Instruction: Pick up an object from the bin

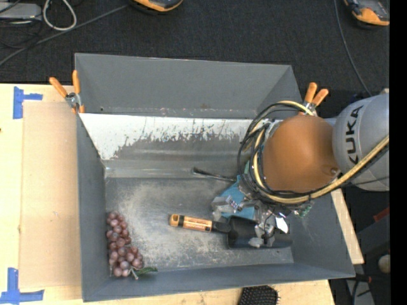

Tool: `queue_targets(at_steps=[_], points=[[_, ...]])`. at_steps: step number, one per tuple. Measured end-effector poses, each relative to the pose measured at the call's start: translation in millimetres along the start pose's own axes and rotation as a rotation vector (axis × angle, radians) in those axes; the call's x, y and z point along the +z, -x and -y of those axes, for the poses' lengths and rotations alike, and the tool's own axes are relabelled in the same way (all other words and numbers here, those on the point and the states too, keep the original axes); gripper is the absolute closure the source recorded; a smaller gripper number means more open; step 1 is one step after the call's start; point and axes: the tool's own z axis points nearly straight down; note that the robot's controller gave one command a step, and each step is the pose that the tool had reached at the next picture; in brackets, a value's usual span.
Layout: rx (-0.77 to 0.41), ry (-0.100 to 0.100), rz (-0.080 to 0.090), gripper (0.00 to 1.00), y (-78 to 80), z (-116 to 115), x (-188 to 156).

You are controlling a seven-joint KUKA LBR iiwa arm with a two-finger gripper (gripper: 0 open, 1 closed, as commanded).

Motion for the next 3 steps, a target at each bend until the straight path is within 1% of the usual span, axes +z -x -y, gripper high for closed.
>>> queue_targets(at_steps=[1, 2, 3], points=[[-0.301, -0.001, 0.002, 0.00, 17.3, 2, 29], [-0.173, 0.004, 0.000, 0.00, -0.9, 0, 18], [-0.378, 0.007, 0.003, 1.00, 1.0, 8, 43]])
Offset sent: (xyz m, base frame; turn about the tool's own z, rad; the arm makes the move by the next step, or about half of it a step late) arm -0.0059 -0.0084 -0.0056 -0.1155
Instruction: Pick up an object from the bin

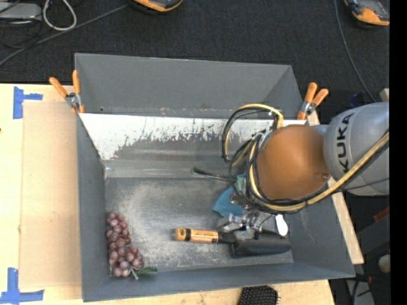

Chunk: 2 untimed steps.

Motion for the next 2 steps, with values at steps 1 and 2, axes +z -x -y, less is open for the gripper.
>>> queue_targets(at_steps=[1, 2], points=[[0.001, 0.000, 0.000, 1.00, -0.2, 0.1, 0.0], [-0.072, 0.004, 0.000, 1.00, 3.3, 6.9, -5.9]])
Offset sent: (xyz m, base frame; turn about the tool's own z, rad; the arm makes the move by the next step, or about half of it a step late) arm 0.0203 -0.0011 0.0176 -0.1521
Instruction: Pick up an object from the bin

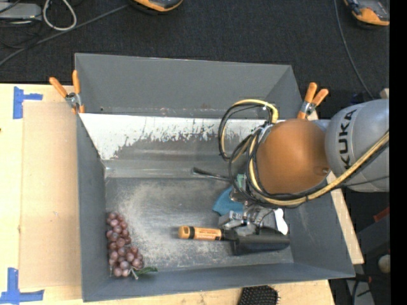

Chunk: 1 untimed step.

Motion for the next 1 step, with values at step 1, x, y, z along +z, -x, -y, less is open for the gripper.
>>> queue_targets(at_steps=[1], points=[[-0.107, -0.001, 0.004, 1.00, -11.9, 12.8, -8.1]])
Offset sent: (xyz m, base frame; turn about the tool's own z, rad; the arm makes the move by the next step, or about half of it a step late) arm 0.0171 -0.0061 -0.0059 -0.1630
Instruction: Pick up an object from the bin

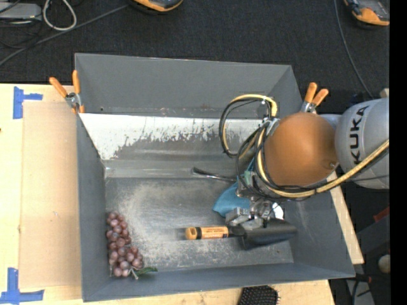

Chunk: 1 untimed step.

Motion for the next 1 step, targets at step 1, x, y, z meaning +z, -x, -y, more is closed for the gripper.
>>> queue_targets(at_steps=[1], points=[[-0.051, 0.002, 0.000, 1.00, 9.8, 5.5, 14.3]])
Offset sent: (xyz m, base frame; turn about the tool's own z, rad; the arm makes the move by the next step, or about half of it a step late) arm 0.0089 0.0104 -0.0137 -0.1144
